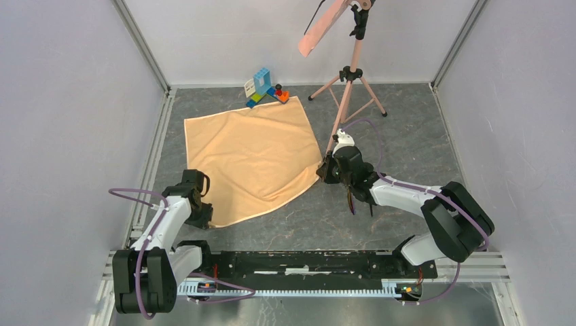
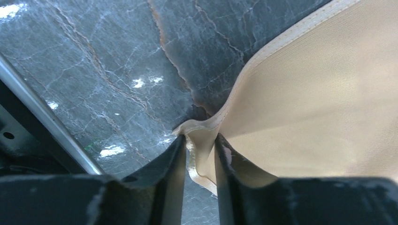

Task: Fold the napkin into a case and place the utensils inside
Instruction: Pick up the flattened napkin from the center of the board.

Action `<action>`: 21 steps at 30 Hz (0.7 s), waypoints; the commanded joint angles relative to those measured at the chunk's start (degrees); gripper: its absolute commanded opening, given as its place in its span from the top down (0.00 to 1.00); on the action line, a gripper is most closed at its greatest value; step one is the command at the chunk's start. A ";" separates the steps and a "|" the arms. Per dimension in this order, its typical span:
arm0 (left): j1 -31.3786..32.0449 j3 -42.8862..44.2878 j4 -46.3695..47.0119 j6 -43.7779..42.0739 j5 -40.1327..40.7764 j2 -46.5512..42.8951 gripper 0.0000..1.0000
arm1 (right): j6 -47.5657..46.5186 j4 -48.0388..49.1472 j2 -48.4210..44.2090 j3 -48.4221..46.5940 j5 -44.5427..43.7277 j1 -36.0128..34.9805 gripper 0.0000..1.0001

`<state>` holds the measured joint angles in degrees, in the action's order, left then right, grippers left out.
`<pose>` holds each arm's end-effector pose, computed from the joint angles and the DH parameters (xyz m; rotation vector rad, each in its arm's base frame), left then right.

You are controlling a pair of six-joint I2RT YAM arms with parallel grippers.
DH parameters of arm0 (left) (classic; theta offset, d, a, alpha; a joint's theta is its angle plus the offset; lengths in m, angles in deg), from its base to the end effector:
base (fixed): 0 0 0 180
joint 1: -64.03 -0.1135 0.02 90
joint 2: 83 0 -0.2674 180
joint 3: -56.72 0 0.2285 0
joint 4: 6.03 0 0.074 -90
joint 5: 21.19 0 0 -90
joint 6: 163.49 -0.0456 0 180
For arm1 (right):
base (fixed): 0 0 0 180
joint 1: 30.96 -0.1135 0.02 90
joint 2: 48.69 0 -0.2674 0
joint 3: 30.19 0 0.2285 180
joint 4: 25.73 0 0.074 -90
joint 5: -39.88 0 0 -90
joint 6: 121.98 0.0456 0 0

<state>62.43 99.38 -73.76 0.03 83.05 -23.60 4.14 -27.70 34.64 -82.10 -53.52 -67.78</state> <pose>0.1137 0.0144 0.1602 -1.7881 2.2965 0.2117 0.2288 0.1679 0.1942 0.0220 2.2299 0.6606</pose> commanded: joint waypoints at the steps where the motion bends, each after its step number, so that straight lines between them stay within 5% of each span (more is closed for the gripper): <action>1: -0.54 -3.60 11.03 1.42 -0.53 2.80 0.70 | -0.45 2.16 -0.64 -0.75 0.15 0.34 1.00; 4: -0.59 -3.51 13.02 -0.30 -1.00 1.26 0.86 | -0.50 2.21 -0.76 -0.75 0.26 0.26 1.00; 9: -0.59 0.06 9.06 -4.70 -0.48 -4.79 0.98 | -2.21 2.74 -0.77 -1.18 3.21 0.30 1.00; 15: -0.62 10.46 4.35 -14.39 -3.80 -19.10 0.98 | -4.97 5.71 -4.91 -1.13 13.60 0.26 1.00; 21: -0.58 30.96 -0.02 -22.72 -3.11 -28.02 0.98 | -7.25 1.58 -15.69 -4.80 20.15 0.26 1.00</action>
<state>62.12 116.63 -71.01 -13.33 79.01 -47.14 -0.16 -26.72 27.06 -82.30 -39.77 -67.65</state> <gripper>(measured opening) 0.041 0.004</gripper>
